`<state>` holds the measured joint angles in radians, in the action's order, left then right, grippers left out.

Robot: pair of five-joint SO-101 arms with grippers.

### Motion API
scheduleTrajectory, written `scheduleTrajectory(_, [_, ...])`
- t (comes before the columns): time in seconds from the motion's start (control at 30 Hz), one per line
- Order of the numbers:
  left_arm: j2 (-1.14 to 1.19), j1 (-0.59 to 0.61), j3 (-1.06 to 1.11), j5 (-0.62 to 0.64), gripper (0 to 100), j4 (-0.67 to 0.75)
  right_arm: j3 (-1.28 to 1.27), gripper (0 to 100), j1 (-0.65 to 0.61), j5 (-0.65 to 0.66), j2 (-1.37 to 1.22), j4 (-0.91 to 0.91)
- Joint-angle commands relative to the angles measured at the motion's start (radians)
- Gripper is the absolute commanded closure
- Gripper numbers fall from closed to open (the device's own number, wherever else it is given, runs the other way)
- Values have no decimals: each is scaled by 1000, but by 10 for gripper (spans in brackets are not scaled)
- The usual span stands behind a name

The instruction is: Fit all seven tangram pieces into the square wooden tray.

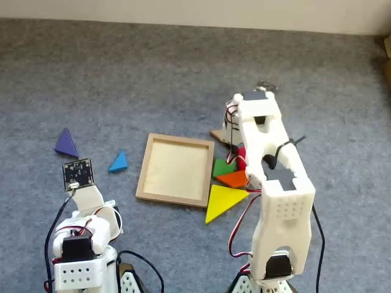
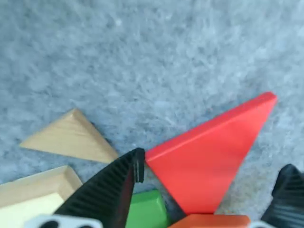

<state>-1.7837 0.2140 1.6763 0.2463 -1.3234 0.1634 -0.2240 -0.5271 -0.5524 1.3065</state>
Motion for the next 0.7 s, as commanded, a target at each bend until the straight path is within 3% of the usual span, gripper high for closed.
scheduleTrajectory(0.0, [-42,-12,19,8,994,-5,18,594,-4,-12,21,-10])
scheduleTrajectory(0.67, [-42,-12,19,6,994,-5,10,594,35,-89,22,-56])
